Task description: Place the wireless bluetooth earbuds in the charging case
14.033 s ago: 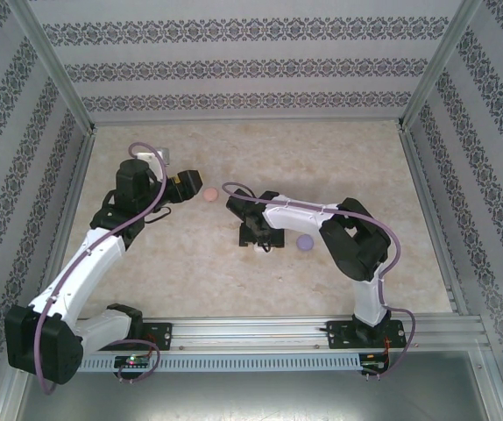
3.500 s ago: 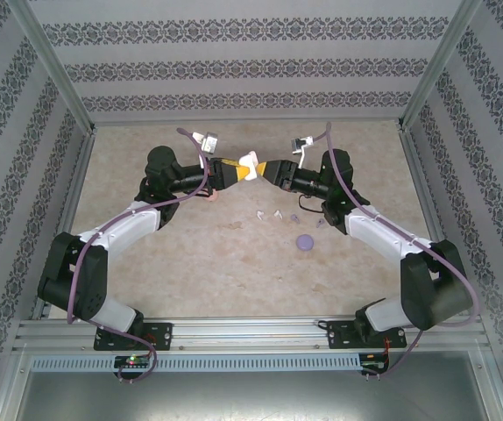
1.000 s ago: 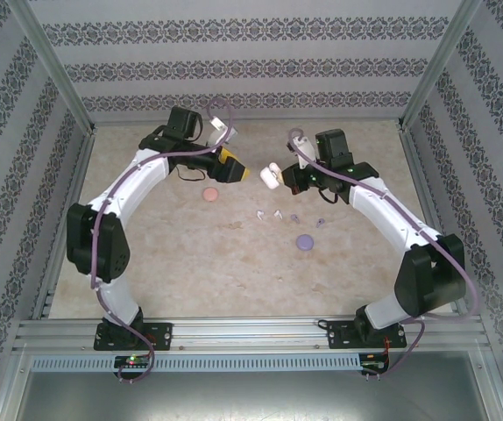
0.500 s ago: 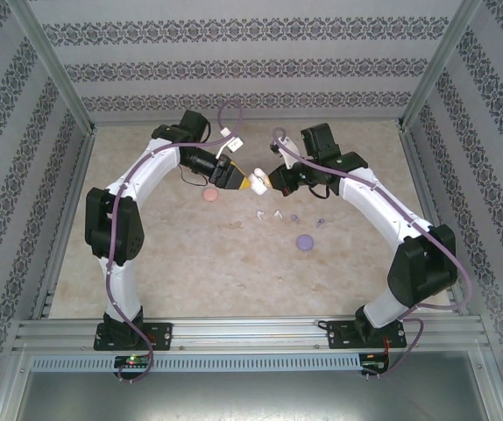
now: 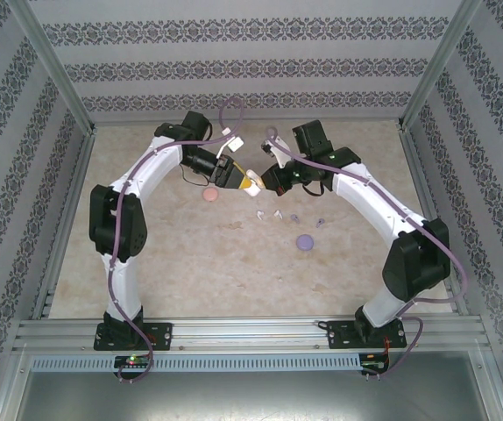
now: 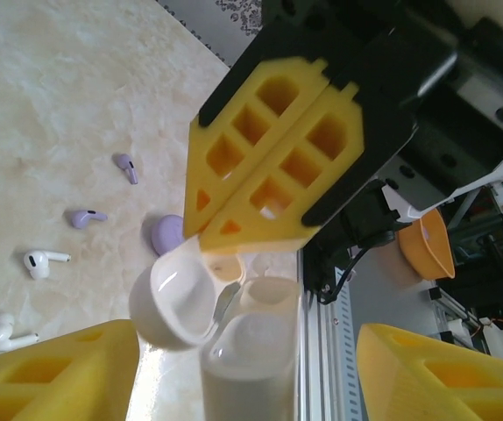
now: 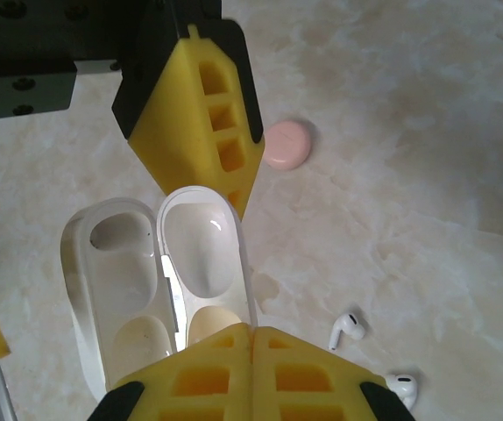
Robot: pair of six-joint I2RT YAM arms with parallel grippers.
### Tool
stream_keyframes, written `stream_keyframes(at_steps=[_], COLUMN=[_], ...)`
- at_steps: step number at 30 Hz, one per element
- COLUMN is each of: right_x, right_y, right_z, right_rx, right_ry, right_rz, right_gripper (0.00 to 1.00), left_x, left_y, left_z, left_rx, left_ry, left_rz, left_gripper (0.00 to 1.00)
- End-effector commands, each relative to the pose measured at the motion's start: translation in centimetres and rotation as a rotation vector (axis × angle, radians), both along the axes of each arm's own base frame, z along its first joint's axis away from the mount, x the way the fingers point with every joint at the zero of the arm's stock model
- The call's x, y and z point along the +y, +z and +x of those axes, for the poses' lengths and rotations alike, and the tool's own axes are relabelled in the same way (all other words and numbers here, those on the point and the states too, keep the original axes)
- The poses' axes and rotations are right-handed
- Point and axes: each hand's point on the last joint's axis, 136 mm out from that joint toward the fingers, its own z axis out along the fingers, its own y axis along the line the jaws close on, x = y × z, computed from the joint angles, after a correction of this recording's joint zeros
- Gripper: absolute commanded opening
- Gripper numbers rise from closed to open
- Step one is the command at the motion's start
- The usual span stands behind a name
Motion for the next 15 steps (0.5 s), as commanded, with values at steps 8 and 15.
stream_keyframes(at_steps=[8,15], right_x=[1.04,1.1], right_y=[0.93,1.13], right_z=[-0.11,-0.02], right_rx=[-0.018,-0.021], right_ry=[0.042,0.043], right_rz=[0.016,0.022], right_gripper=[0.0,0.0], left_x=[-0.45,-0.35], left_y=[0.66,0.27], left_z=[-1.07,-1.41], left_rx=[0.019,0.039], left_ry=[-0.059,-0.069], left_rz=[-0.039,-0.042], left_gripper=[0.61,0.53])
